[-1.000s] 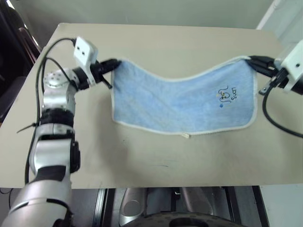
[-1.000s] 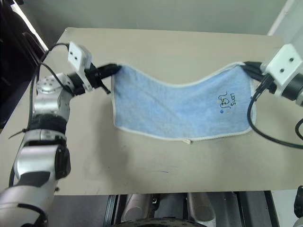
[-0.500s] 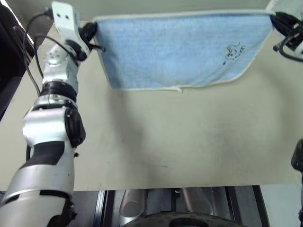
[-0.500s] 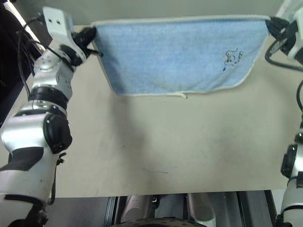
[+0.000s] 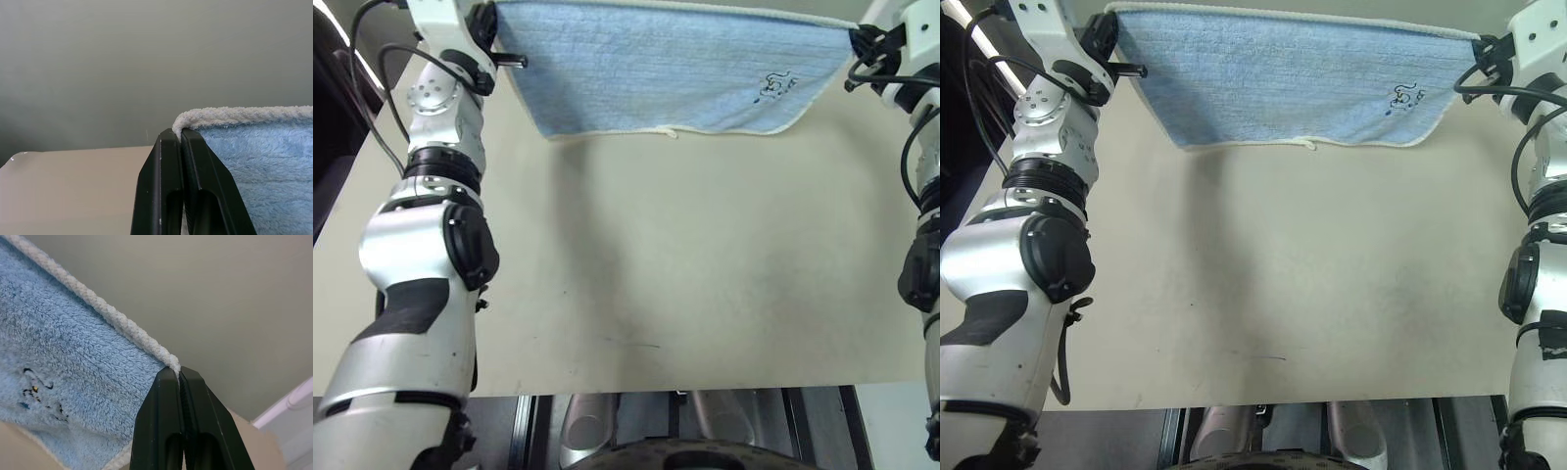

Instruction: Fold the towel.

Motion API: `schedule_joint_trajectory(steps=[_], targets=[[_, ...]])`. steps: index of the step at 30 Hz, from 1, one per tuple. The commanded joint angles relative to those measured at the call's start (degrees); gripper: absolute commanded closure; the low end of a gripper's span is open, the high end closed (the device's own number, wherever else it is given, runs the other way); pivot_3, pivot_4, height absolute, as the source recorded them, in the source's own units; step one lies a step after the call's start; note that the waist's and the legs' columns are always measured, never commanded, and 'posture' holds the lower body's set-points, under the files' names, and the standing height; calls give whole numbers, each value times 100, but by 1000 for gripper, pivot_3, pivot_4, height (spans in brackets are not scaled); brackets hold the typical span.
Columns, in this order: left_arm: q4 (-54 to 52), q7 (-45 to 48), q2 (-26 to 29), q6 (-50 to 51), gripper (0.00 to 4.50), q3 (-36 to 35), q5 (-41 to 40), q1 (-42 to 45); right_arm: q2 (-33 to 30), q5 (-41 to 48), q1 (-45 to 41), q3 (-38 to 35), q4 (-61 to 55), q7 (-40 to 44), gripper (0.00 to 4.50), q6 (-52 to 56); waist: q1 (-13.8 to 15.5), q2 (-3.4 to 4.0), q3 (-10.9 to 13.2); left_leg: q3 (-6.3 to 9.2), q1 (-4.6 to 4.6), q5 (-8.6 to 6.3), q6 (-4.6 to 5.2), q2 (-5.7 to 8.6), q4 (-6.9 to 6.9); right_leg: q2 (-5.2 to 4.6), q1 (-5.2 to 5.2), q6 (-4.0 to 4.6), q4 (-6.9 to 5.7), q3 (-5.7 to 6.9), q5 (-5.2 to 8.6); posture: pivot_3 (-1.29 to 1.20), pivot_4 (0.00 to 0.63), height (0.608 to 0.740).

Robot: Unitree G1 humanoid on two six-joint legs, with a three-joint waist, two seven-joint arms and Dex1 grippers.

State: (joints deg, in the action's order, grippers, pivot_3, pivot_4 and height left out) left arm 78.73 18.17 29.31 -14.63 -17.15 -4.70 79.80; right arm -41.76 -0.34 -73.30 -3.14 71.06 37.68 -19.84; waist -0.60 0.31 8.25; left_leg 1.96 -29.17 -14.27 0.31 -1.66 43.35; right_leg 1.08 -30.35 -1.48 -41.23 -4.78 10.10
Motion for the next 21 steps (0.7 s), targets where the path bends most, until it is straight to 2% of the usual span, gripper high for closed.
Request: schedule_joint_trajectory(steps=[1, 4, 7, 13, 21], targets=[[-119, 506, 273, -207, 4480, -225, -71, -69, -228, 356, 234, -359, -403, 453, 4500, -65, -7, -1, 1, -10, -1, -1, 1, 3, 4, 2, -3, 0, -6, 2, 2, 0, 150, 697], [-163, 1468, 408, -158, 4480, -342, -231, -395, -282, 846, 1014, -578, -1372, 1279, 4500, 180, -17, -1, 1, -7, -4, -7, 5, 2, 24, 5, -5, 4, -27, 7, 14, 0, 150, 697], [-225, 2112, 551, -148, 4480, -409, -329, -713, -400, 1278, 2009, -796, -2719, 1583, 4500, 788, -14, 1, 5, -4, -18, -19, 3, 4, 74, 2, -21, 3, -80, 8, 31, 0, 150, 697], [-447, 3662, 737, 74, 4480, -516, -686, -1329, -477, 1994, 4069, -1255, -5510, 1432, 4500, 2290, -27, 2, 6, 8, -23, -21, 7, 4, 118, -1, -20, 7, -127, 10, 38, 0, 150, 697], [-1051, 5362, 1192, 496, 4480, -297, -833, -2357, -493, 2557, 5790, -1815, -7571, 1167, 4500, 3538, -37, 0, 4, 7, 4, -23, 8, 6, 160, 5, 2, 9, -173, 11, 50, 0, 150, 697]])
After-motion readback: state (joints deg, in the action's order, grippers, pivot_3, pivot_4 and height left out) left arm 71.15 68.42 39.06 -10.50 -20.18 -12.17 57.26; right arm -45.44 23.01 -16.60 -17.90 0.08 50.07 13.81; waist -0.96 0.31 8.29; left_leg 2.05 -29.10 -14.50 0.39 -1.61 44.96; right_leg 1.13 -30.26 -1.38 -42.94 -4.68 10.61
